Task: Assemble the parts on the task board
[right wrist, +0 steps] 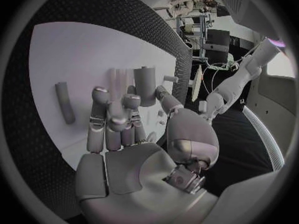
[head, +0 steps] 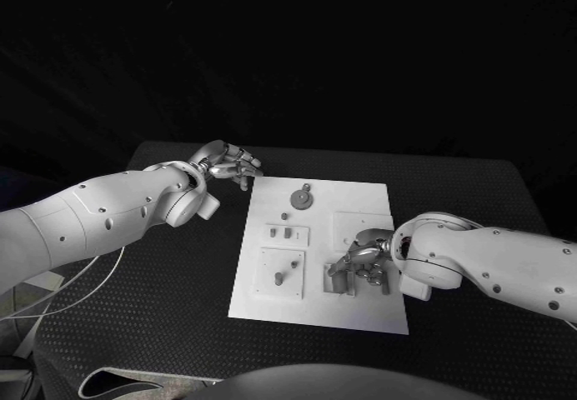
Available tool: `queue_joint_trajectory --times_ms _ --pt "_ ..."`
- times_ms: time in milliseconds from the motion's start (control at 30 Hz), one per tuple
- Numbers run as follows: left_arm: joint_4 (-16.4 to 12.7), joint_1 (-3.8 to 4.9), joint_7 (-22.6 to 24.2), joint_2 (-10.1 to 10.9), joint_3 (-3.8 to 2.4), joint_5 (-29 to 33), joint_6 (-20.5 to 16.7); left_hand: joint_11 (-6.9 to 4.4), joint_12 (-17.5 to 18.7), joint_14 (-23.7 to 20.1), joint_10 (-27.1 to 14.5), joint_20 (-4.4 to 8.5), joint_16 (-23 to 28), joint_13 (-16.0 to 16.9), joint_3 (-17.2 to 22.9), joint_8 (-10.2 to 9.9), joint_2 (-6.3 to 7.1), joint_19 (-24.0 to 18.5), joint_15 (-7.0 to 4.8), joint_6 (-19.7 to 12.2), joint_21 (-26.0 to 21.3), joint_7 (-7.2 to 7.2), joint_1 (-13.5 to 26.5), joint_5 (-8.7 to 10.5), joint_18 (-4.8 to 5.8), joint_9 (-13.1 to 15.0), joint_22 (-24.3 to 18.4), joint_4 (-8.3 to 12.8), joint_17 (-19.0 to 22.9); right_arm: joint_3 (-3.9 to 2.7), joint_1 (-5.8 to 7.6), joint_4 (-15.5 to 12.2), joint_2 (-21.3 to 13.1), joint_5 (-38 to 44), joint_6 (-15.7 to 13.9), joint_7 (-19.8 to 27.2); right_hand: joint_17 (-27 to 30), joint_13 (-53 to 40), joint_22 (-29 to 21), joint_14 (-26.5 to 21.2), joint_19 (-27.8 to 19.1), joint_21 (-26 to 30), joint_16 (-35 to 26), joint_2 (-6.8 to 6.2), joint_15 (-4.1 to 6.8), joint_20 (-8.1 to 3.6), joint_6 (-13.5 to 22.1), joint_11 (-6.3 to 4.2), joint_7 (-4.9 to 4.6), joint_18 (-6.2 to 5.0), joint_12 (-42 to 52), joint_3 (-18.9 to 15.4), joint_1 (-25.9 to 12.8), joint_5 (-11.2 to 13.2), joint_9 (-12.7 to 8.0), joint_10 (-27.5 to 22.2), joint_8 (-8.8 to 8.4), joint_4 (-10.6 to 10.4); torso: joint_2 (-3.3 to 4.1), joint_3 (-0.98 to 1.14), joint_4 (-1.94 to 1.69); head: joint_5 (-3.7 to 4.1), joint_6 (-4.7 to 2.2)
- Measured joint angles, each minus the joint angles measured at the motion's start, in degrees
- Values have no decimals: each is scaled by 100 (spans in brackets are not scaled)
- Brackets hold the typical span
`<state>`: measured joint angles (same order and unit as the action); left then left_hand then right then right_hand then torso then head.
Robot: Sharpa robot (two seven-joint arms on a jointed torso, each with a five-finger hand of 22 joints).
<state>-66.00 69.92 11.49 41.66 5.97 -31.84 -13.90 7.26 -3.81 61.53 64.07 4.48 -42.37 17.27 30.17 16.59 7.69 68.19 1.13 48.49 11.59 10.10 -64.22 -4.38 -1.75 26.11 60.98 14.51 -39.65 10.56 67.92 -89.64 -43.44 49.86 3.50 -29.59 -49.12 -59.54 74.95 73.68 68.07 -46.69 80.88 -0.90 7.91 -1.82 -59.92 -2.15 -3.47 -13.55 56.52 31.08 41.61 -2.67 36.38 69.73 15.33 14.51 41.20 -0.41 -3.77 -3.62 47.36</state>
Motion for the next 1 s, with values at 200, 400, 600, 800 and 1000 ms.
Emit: queue_joint_trajectory --times_ms 200,400,600,800,1000 --pt "-1 0 -2 0 0 0 6 0 0 -1 0 0 0 0 -13 0 0 0 1 1 0 1 0 0 0 0 0 -13 0 2 -15 -9 15 49 8 -13 0 0 0 0 0 0 0 -35 -1 0 -1 0 0 -1 0 16 -97 0 0 0 0 -16 0 -2 -2 -8 9" --pt "-2 0 -5 9 0 0 11 0 0 -1 0 0 0 0 -15 0 0 0 1 13 0 13 0 0 0 1 -1 -15 -6 4 -24 6 18 115 3 -19 7 0 0 2 0 22 0 -123 -4 1 -4 0 0 -2 0 72 -256 -23 -3 0 -20 -69 0 -3 -2 -9 13" --pt "-2 0 -10 9 0 0 17 1 0 -1 0 -1 0 -5 1 0 0 0 1 13 -22 13 0 0 0 1 -1 -31 -6 4 -31 10 42 168 10 -22 18 0 0 -19 0 48 0 -285 8 1 -10 -22 -4 -21 0 124 -414 -45 -12 -21 -32 -170 -1 -3 -2 -7 16" --pt "-3 0 -14 9 0 0 27 1 0 -2 0 -1 0 -5 1 0 0 0 2 13 -22 13 0 0 0 1 4 -31 -11 5 -44 10 43 209 11 -24 27 6 0 -26 0 48 -27 -401 11 1 -14 0 -8 -36 -23 180 -425 -45 -11 -43 -58 -226 -1 -1 -1 -12 19" --pt "-4 0 -17 11 0 0 37 1 0 -3 0 -1 22 -5 1 0 0 0 3 12 -22 12 0 0 0 -4 4 -31 -11 5 -47 23 49 235 7 -24 27 6 0 -30 0 68 -27 -499 7 1 -9 0 -44 -50 -23 234 -478 -45 -11 -43 -58 -279 -1 1 -1 -14 23"
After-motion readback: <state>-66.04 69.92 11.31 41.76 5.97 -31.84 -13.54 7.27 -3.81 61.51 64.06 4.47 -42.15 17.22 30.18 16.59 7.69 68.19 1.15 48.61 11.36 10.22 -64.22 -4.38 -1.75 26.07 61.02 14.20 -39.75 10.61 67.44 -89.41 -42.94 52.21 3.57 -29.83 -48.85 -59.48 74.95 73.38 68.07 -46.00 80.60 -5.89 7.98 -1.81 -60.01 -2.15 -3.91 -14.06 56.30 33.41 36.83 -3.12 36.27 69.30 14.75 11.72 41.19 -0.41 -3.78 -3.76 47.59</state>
